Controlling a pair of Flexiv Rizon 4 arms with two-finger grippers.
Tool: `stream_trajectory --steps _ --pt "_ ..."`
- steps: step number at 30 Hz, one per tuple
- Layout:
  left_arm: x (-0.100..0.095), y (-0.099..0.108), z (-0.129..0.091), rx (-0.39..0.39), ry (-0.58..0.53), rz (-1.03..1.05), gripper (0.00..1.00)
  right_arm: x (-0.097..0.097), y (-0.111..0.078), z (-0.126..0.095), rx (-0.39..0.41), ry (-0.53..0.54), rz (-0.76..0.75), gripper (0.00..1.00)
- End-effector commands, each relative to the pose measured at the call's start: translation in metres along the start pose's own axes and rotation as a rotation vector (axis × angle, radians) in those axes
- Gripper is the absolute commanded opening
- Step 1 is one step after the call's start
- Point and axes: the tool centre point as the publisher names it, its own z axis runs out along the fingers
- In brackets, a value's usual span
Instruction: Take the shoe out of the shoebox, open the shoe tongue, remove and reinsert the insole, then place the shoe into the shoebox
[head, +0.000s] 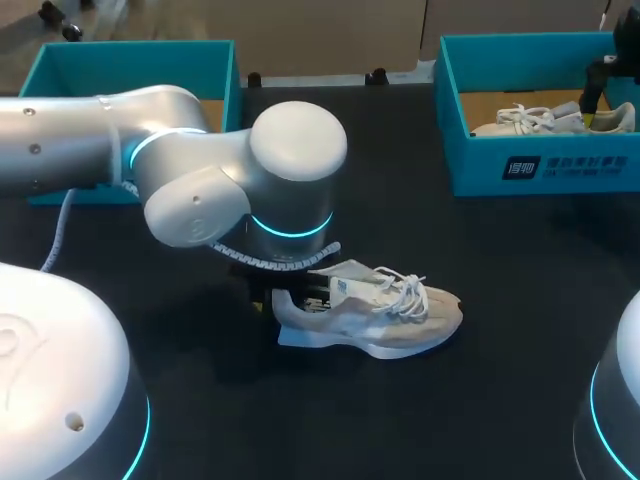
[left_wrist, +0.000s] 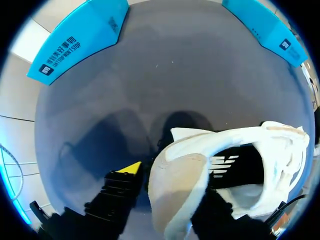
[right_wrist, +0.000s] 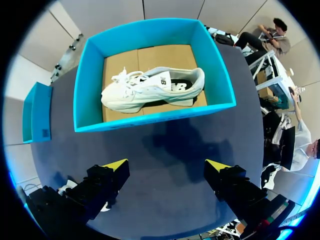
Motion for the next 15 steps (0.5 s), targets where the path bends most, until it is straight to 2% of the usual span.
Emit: stream_trajectory --steps 1,4,7,15 --pt "0.001 -0.001 -0.002 -0.003 0.022 0.0 1.0 0.0 -0.001 0.0 -0.003 0.0 0.0 1.0" --pt "-0.002 0.0 -0.017 0.005 0.06 0.005 1.0 0.0 -0.001 0.0 -0.003 0.0 0.0 1.0" --pt "-0.006 0.002 -0.041 0.031 0.123 0.022 1.0 0.0 -0.001 0.0 -0.003 0.0 0.0 1.0" --pt "-0.027 0.011 -0.108 0.144 0.29 0.126 1.0 0.0 -0.001 0.0 -0.003 0.0 0.0 1.0"
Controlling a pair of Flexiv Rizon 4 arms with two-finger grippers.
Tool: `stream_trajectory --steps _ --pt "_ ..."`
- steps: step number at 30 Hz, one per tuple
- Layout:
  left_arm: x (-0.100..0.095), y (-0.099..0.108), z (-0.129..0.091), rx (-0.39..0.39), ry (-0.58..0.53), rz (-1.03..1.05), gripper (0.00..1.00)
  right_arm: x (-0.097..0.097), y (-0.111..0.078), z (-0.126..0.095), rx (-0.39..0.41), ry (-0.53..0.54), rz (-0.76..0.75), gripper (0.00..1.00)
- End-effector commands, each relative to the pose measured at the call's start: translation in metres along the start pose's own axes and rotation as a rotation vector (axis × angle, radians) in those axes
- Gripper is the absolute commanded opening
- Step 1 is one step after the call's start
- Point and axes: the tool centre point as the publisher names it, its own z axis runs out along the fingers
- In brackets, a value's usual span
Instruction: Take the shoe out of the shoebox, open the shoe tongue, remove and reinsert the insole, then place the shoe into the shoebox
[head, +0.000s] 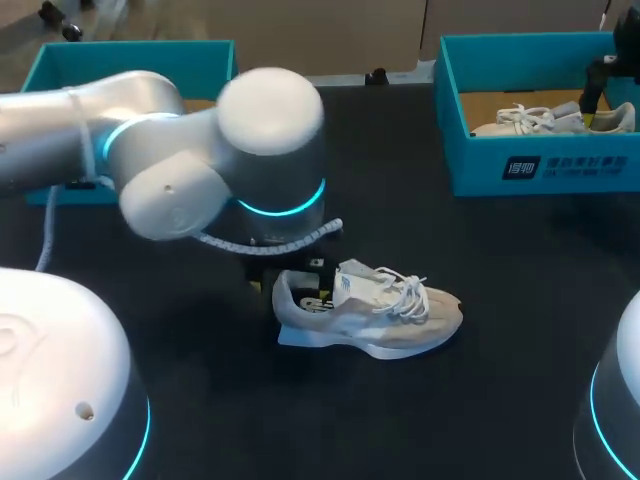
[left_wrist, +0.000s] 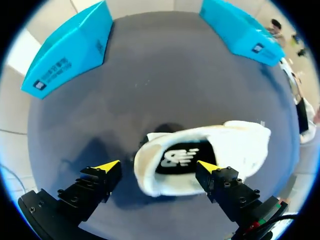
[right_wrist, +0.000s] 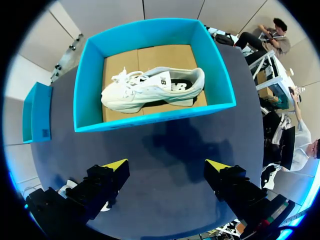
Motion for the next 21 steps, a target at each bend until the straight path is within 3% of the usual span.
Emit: stream_trajectory --steps 1,9,12,21 --pt "-0.039 0.017 -0.061 0.085 0.162 0.062 1.0 0.0 -0.001 0.0 -0.003 0.0 0.0 1.0" --pt "-0.072 0.022 -0.091 0.195 0.418 0.302 1.0 0.0 -0.001 0.0 -0.003 0.0 0.0 1.0" --pt "-0.09 0.022 -0.098 0.207 0.55 0.534 1.0 0.0 -0.001 0.0 -0.003 0.0 0.0 1.0" --pt "-0.09 0.022 -0.098 0.207 0.55 0.534 1.0 0.0 -0.001 0.0 -0.003 0.0 0.0 1.0"
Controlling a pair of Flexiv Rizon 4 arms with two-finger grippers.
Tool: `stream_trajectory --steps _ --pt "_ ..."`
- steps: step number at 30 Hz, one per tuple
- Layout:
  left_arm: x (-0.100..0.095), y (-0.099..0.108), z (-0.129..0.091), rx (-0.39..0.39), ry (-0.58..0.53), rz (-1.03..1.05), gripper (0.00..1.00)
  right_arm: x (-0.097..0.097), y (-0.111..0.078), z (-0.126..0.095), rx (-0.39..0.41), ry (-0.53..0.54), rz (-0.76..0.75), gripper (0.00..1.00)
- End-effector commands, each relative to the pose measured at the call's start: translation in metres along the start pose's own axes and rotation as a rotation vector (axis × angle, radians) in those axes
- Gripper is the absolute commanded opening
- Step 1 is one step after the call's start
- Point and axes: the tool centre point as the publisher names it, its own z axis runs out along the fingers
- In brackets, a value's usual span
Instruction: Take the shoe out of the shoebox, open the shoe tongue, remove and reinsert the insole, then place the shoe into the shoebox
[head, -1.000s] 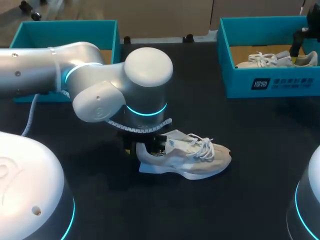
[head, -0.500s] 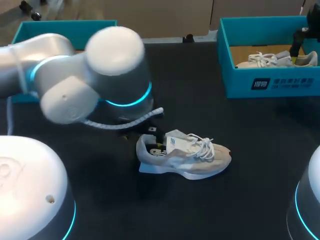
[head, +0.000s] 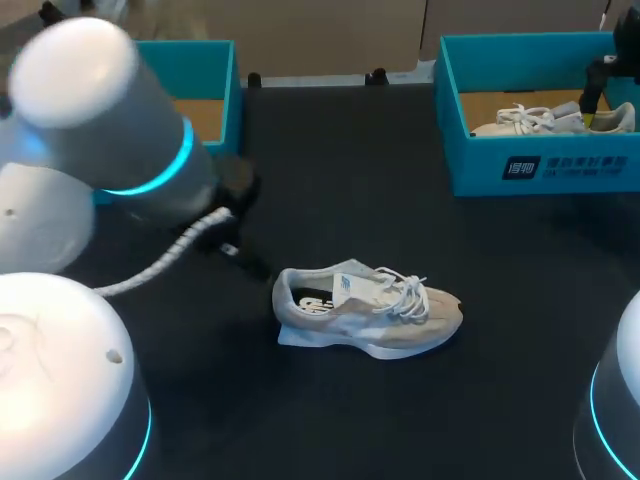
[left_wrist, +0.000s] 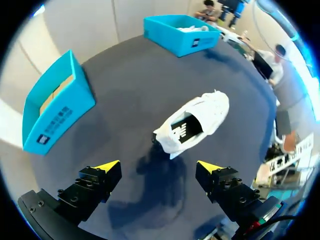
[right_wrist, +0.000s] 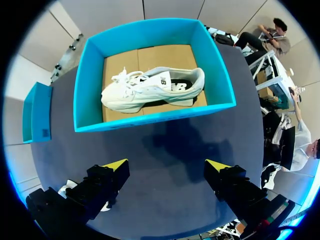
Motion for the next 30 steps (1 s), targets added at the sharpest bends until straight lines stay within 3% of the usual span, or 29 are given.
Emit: stream_trajectory --steps 1,5,6,10,15,18,19,30 --pt "-0.018 0.014 -0.013 0.142 0.338 0.04 1.0 0.0 -0.001 0.0 -0.003 0.0 0.0 1.0" --pt "-0.033 0.013 0.003 0.191 0.426 0.11 1.0 0.0 -0.001 0.0 -0.003 0.0 0.0 1.0" --pt "-0.039 0.015 0.006 0.217 0.498 0.177 1.0 0.0 -0.001 0.0 -0.003 0.0 0.0 1.0" --pt "-0.056 0.013 0.012 0.23 0.548 0.25 1.0 0.0 -0.001 0.0 -0.003 0.0 0.0 1.0" --pt "-0.065 0.013 0.015 0.313 0.642 0.404 1.0 0.0 -0.001 0.0 -0.003 0.0 0.0 1.0" --pt "-0.066 0.008 0.022 0.308 0.665 0.421 1.0 0.0 -0.001 0.0 -0.003 0.0 0.0 1.0" --pt "-0.065 0.007 0.024 0.285 0.608 0.428 1.0 0.0 -0.001 0.0 -0.003 0.0 0.0 1.0" --pt "-0.063 0.009 0.027 0.309 0.594 0.454 1.0 0.0 -0.001 0.0 -0.003 0.0 0.0 1.0"
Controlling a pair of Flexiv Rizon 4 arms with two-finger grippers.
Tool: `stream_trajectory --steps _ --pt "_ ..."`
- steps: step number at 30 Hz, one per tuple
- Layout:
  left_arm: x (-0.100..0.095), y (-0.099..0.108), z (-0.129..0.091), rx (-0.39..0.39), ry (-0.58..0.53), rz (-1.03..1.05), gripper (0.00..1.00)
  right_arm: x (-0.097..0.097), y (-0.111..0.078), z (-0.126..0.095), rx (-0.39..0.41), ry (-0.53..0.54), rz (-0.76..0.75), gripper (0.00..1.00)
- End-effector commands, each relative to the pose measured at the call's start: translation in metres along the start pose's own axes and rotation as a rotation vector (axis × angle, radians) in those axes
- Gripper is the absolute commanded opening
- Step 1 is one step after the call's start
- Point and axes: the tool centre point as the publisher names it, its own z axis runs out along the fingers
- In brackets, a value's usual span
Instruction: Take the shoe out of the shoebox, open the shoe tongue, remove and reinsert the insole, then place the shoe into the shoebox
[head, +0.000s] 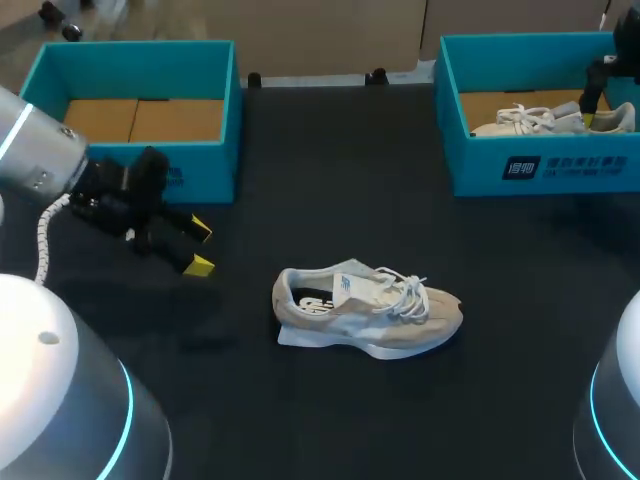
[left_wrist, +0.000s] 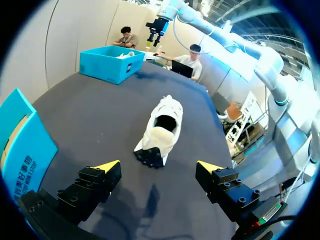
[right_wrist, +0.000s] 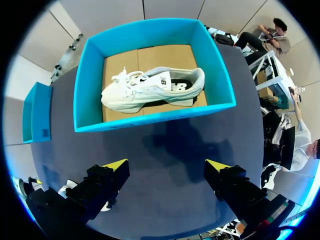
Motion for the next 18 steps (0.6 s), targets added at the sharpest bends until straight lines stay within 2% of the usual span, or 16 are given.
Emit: stream_trajectory --steps 1,8,9,12,18 --pt "-0.002 0.005 0.004 0.012 0.029 0.053 1.0 0.0 -0.001 0.0 -0.003 0.0 0.0 1.0" --pt "-0.025 0.023 0.014 0.168 0.088 0.151 1.0 0.0 -0.001 0.0 -0.003 0.0 0.0 1.0" --pt "-0.029 0.026 0.014 0.237 0.103 0.169 1.0 0.0 -0.001 0.0 -0.003 0.0 0.0 1.0" --pt "-0.039 0.029 0.017 0.254 0.089 0.145 1.0 0.0 -0.001 0.0 -0.003 0.0 0.0 1.0" --pt "-0.039 0.029 0.017 0.254 0.089 0.145 1.0 0.0 -0.001 0.0 -0.003 0.0 0.0 1.0"
